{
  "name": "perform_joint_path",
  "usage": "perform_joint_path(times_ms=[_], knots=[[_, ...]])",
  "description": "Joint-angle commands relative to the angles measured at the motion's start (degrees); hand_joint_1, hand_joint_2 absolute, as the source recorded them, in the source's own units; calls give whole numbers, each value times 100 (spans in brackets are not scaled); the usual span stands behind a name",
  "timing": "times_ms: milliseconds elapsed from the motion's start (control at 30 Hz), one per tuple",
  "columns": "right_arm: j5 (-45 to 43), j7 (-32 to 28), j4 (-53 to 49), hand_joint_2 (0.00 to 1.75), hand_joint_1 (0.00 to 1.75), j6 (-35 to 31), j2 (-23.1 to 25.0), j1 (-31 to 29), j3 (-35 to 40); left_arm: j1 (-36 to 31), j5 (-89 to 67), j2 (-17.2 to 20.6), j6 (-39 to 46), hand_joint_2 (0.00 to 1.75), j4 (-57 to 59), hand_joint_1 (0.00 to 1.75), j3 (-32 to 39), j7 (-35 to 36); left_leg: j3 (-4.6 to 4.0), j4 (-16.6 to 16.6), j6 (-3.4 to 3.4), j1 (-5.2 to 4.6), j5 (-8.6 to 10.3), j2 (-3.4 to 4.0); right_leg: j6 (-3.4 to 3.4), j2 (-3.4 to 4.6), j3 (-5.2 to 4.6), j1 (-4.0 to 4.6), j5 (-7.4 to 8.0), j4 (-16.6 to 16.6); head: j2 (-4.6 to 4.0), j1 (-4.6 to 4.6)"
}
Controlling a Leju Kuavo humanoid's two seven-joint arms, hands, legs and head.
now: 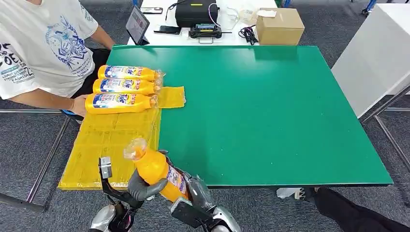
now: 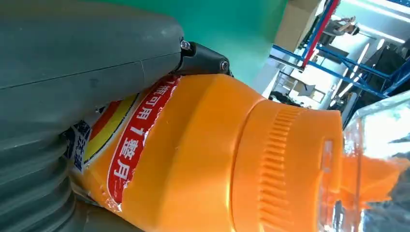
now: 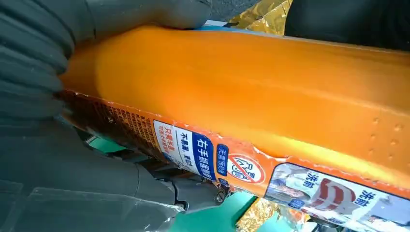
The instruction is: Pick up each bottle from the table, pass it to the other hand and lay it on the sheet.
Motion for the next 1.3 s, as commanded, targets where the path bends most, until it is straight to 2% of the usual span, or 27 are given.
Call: perform_joint_path(times_ms=[33, 67, 333, 433, 467, 667, 767, 800, 867, 967, 1000, 1033, 1067, 1100, 1133, 1167, 1200, 1267, 1300], knots=[[-175, 85, -209, 175, 0, -172, 77, 21, -108, -103, -128, 150, 546, 175, -350, 175, 200, -42, 18, 3, -8, 6, -12, 7, -11, 3, 16, 7, -11, 4, 0, -2], [-192, 99, -308, 0, 0, -155, 62, 32, -130, -142, -229, 156, 684, 175, -428, 175, 264, -59, 21, 5, -10, 8, -15, 7, -14, 3, 19, 9, -14, 6, 0, 0], [-721, -76, -2359, 0, 0, -276, 108, 586, -839, -895, -1579, 116, 2470, 175, -820, 175, 1029, -539, -3, 11, -8, 6, -3, -9, -10, -12, -3, 6, -8, 12, 0, -4], [-778, -113, -2779, 0, 0, -259, 99, 693, -908, -1089, -1815, 100, 2783, 175, -970, 175, 1216, -533, -7, 9, -6, 6, 0, -7, -7, -11, -5, 6, -4, 9, 0, -2], [-771, -137, -2809, 0, 0, -261, 93, 698, -907, -1137, -1552, 72, 2673, 175, -925, 175, 1285, -352, -4, 10, -7, 9, -2, -9, -8, -12, -1, 9, -6, 9, 0, 0], [-934, -318, -2889, 0, 0, -228, 130, 714, -952, -1401, -1492, 70, 2921, 175, -627, 175, 1322, -384, 9, 2, -7, 4, -2, -3, -8, -6, 11, 5, -6, 3, 0, -2], [-972, -366, -2881, 0, 0, -218, 125, 721, -956, -1464, -1759, 99, 3242, 175, -667, 175, 1337, -625, 12, 0, -8, 5, -1, -4, -8, -8, 12, 5, -5, 0, 0, -2], [-1039, -421, -2896, 0, 0, -230, 72, 702, -956, -1533, -2192, 134, 3608, 175, -729, 175, 1305, -855, 19, 3, -10, 7, -6, -5, -12, -10, 20, 7, -10, 2, 0, 0], [-1342, -632, -2989, 0, 0, -253, 63, 668, -1033, -1658, -3953, 322, 4932, 175, -831, 175, 1151, -1314, 14, 7, -10, 9, -6, -6, -12, -10, 18, 10, -10, 4, 0, -4], [-1376, -587, -3111, 0, 0, -250, 51, 604, -1041, -1707, -4411, 330, 5077, 175, -931, 175, 1223, -1221, 4, 8, -8, 8, -2, -3, -9, -7, 5, 8, -5, 7, 0, -2], [-1686, -781, -3241, 0, 0, -192, 93, 608, -1072, -1776, -5957, 456, 5894, 175, -768, 175, 1138, -1095, 4, 4, -6, 5, 1, -3, -7, -6, 3, 5, -3, 4, 0, -2], [-1750, -793, -3333, 0, 0, -168, 76, 599, -1061, -1813, -6050, 407, 5843, 175, -689, 175, 1231, -1041, 13, 6, -9, 9, -4, 0, -11, -5, 13, 10, -7, 5, 0, -2], [-1563, -840, -3395, 175, 0, -323, 54, 589, -1028, -1859, -6252, 395, 5780, 175, -544, 175, 1301, -1002, 11, 2, -7, 3, -1, 0, -8, -3, 10, 4, -4, 4, 0, -4], [-1460, -825, -3552, 175, 0, -411, 18, 575, -941, -2023, -7038, 438, 6070, 175, 5, 175, 1353, -883, 15, 3, -8, 5, -3, -1, -10, -4, 15, 6, -6, 4, 0, 0], [-1458, -780, -3606, 175, 0, -407, -1, 562, -894, -2105, -7124, 428, 6136, 175, 291, 175, 1410, -948, 16, 4, -8, 7, -3, -1, -10, -4, 17, 7, -6, 5, 0, -2], [-1456, -763, -3615, 175, 0, -413, -6, 566, -881, -2126, -7098, 429, 6202, 175, 398, 175, 1416, -1012, 22, 4, -10, 7, -5, 4, -11, 0, 20, 8, -7, 4, 0, -4], [-1437, -756, -3621, 175, 0, -437, -19, 541, -831, -2189, -7558, 455, 6627, 175, 686, 175, 1415, -1104, 19, -2, -7, 2, 0, 1, -8, -4, 17, 2, -4, 1, 0, 0], [-1432, -754, -3616, 175, 0, -439, -14, 542, -818, -2178, -7562, 456, 6627, 175, 689, 175, 1433, -1119, 19, -5, -7, 1, 3, -3, -7, -5, 19, 2, -2, -1, 0, -2], [-1419, -743, -3647, 175, 0, -424, 58, 581, -829, -2108, -8737, 362, 6627, 175, 726, 175, 1706, -821, 30, -4, -10, 3, -3, 3, -12, -1, 27, 4, -6, 1, 0, -2]])
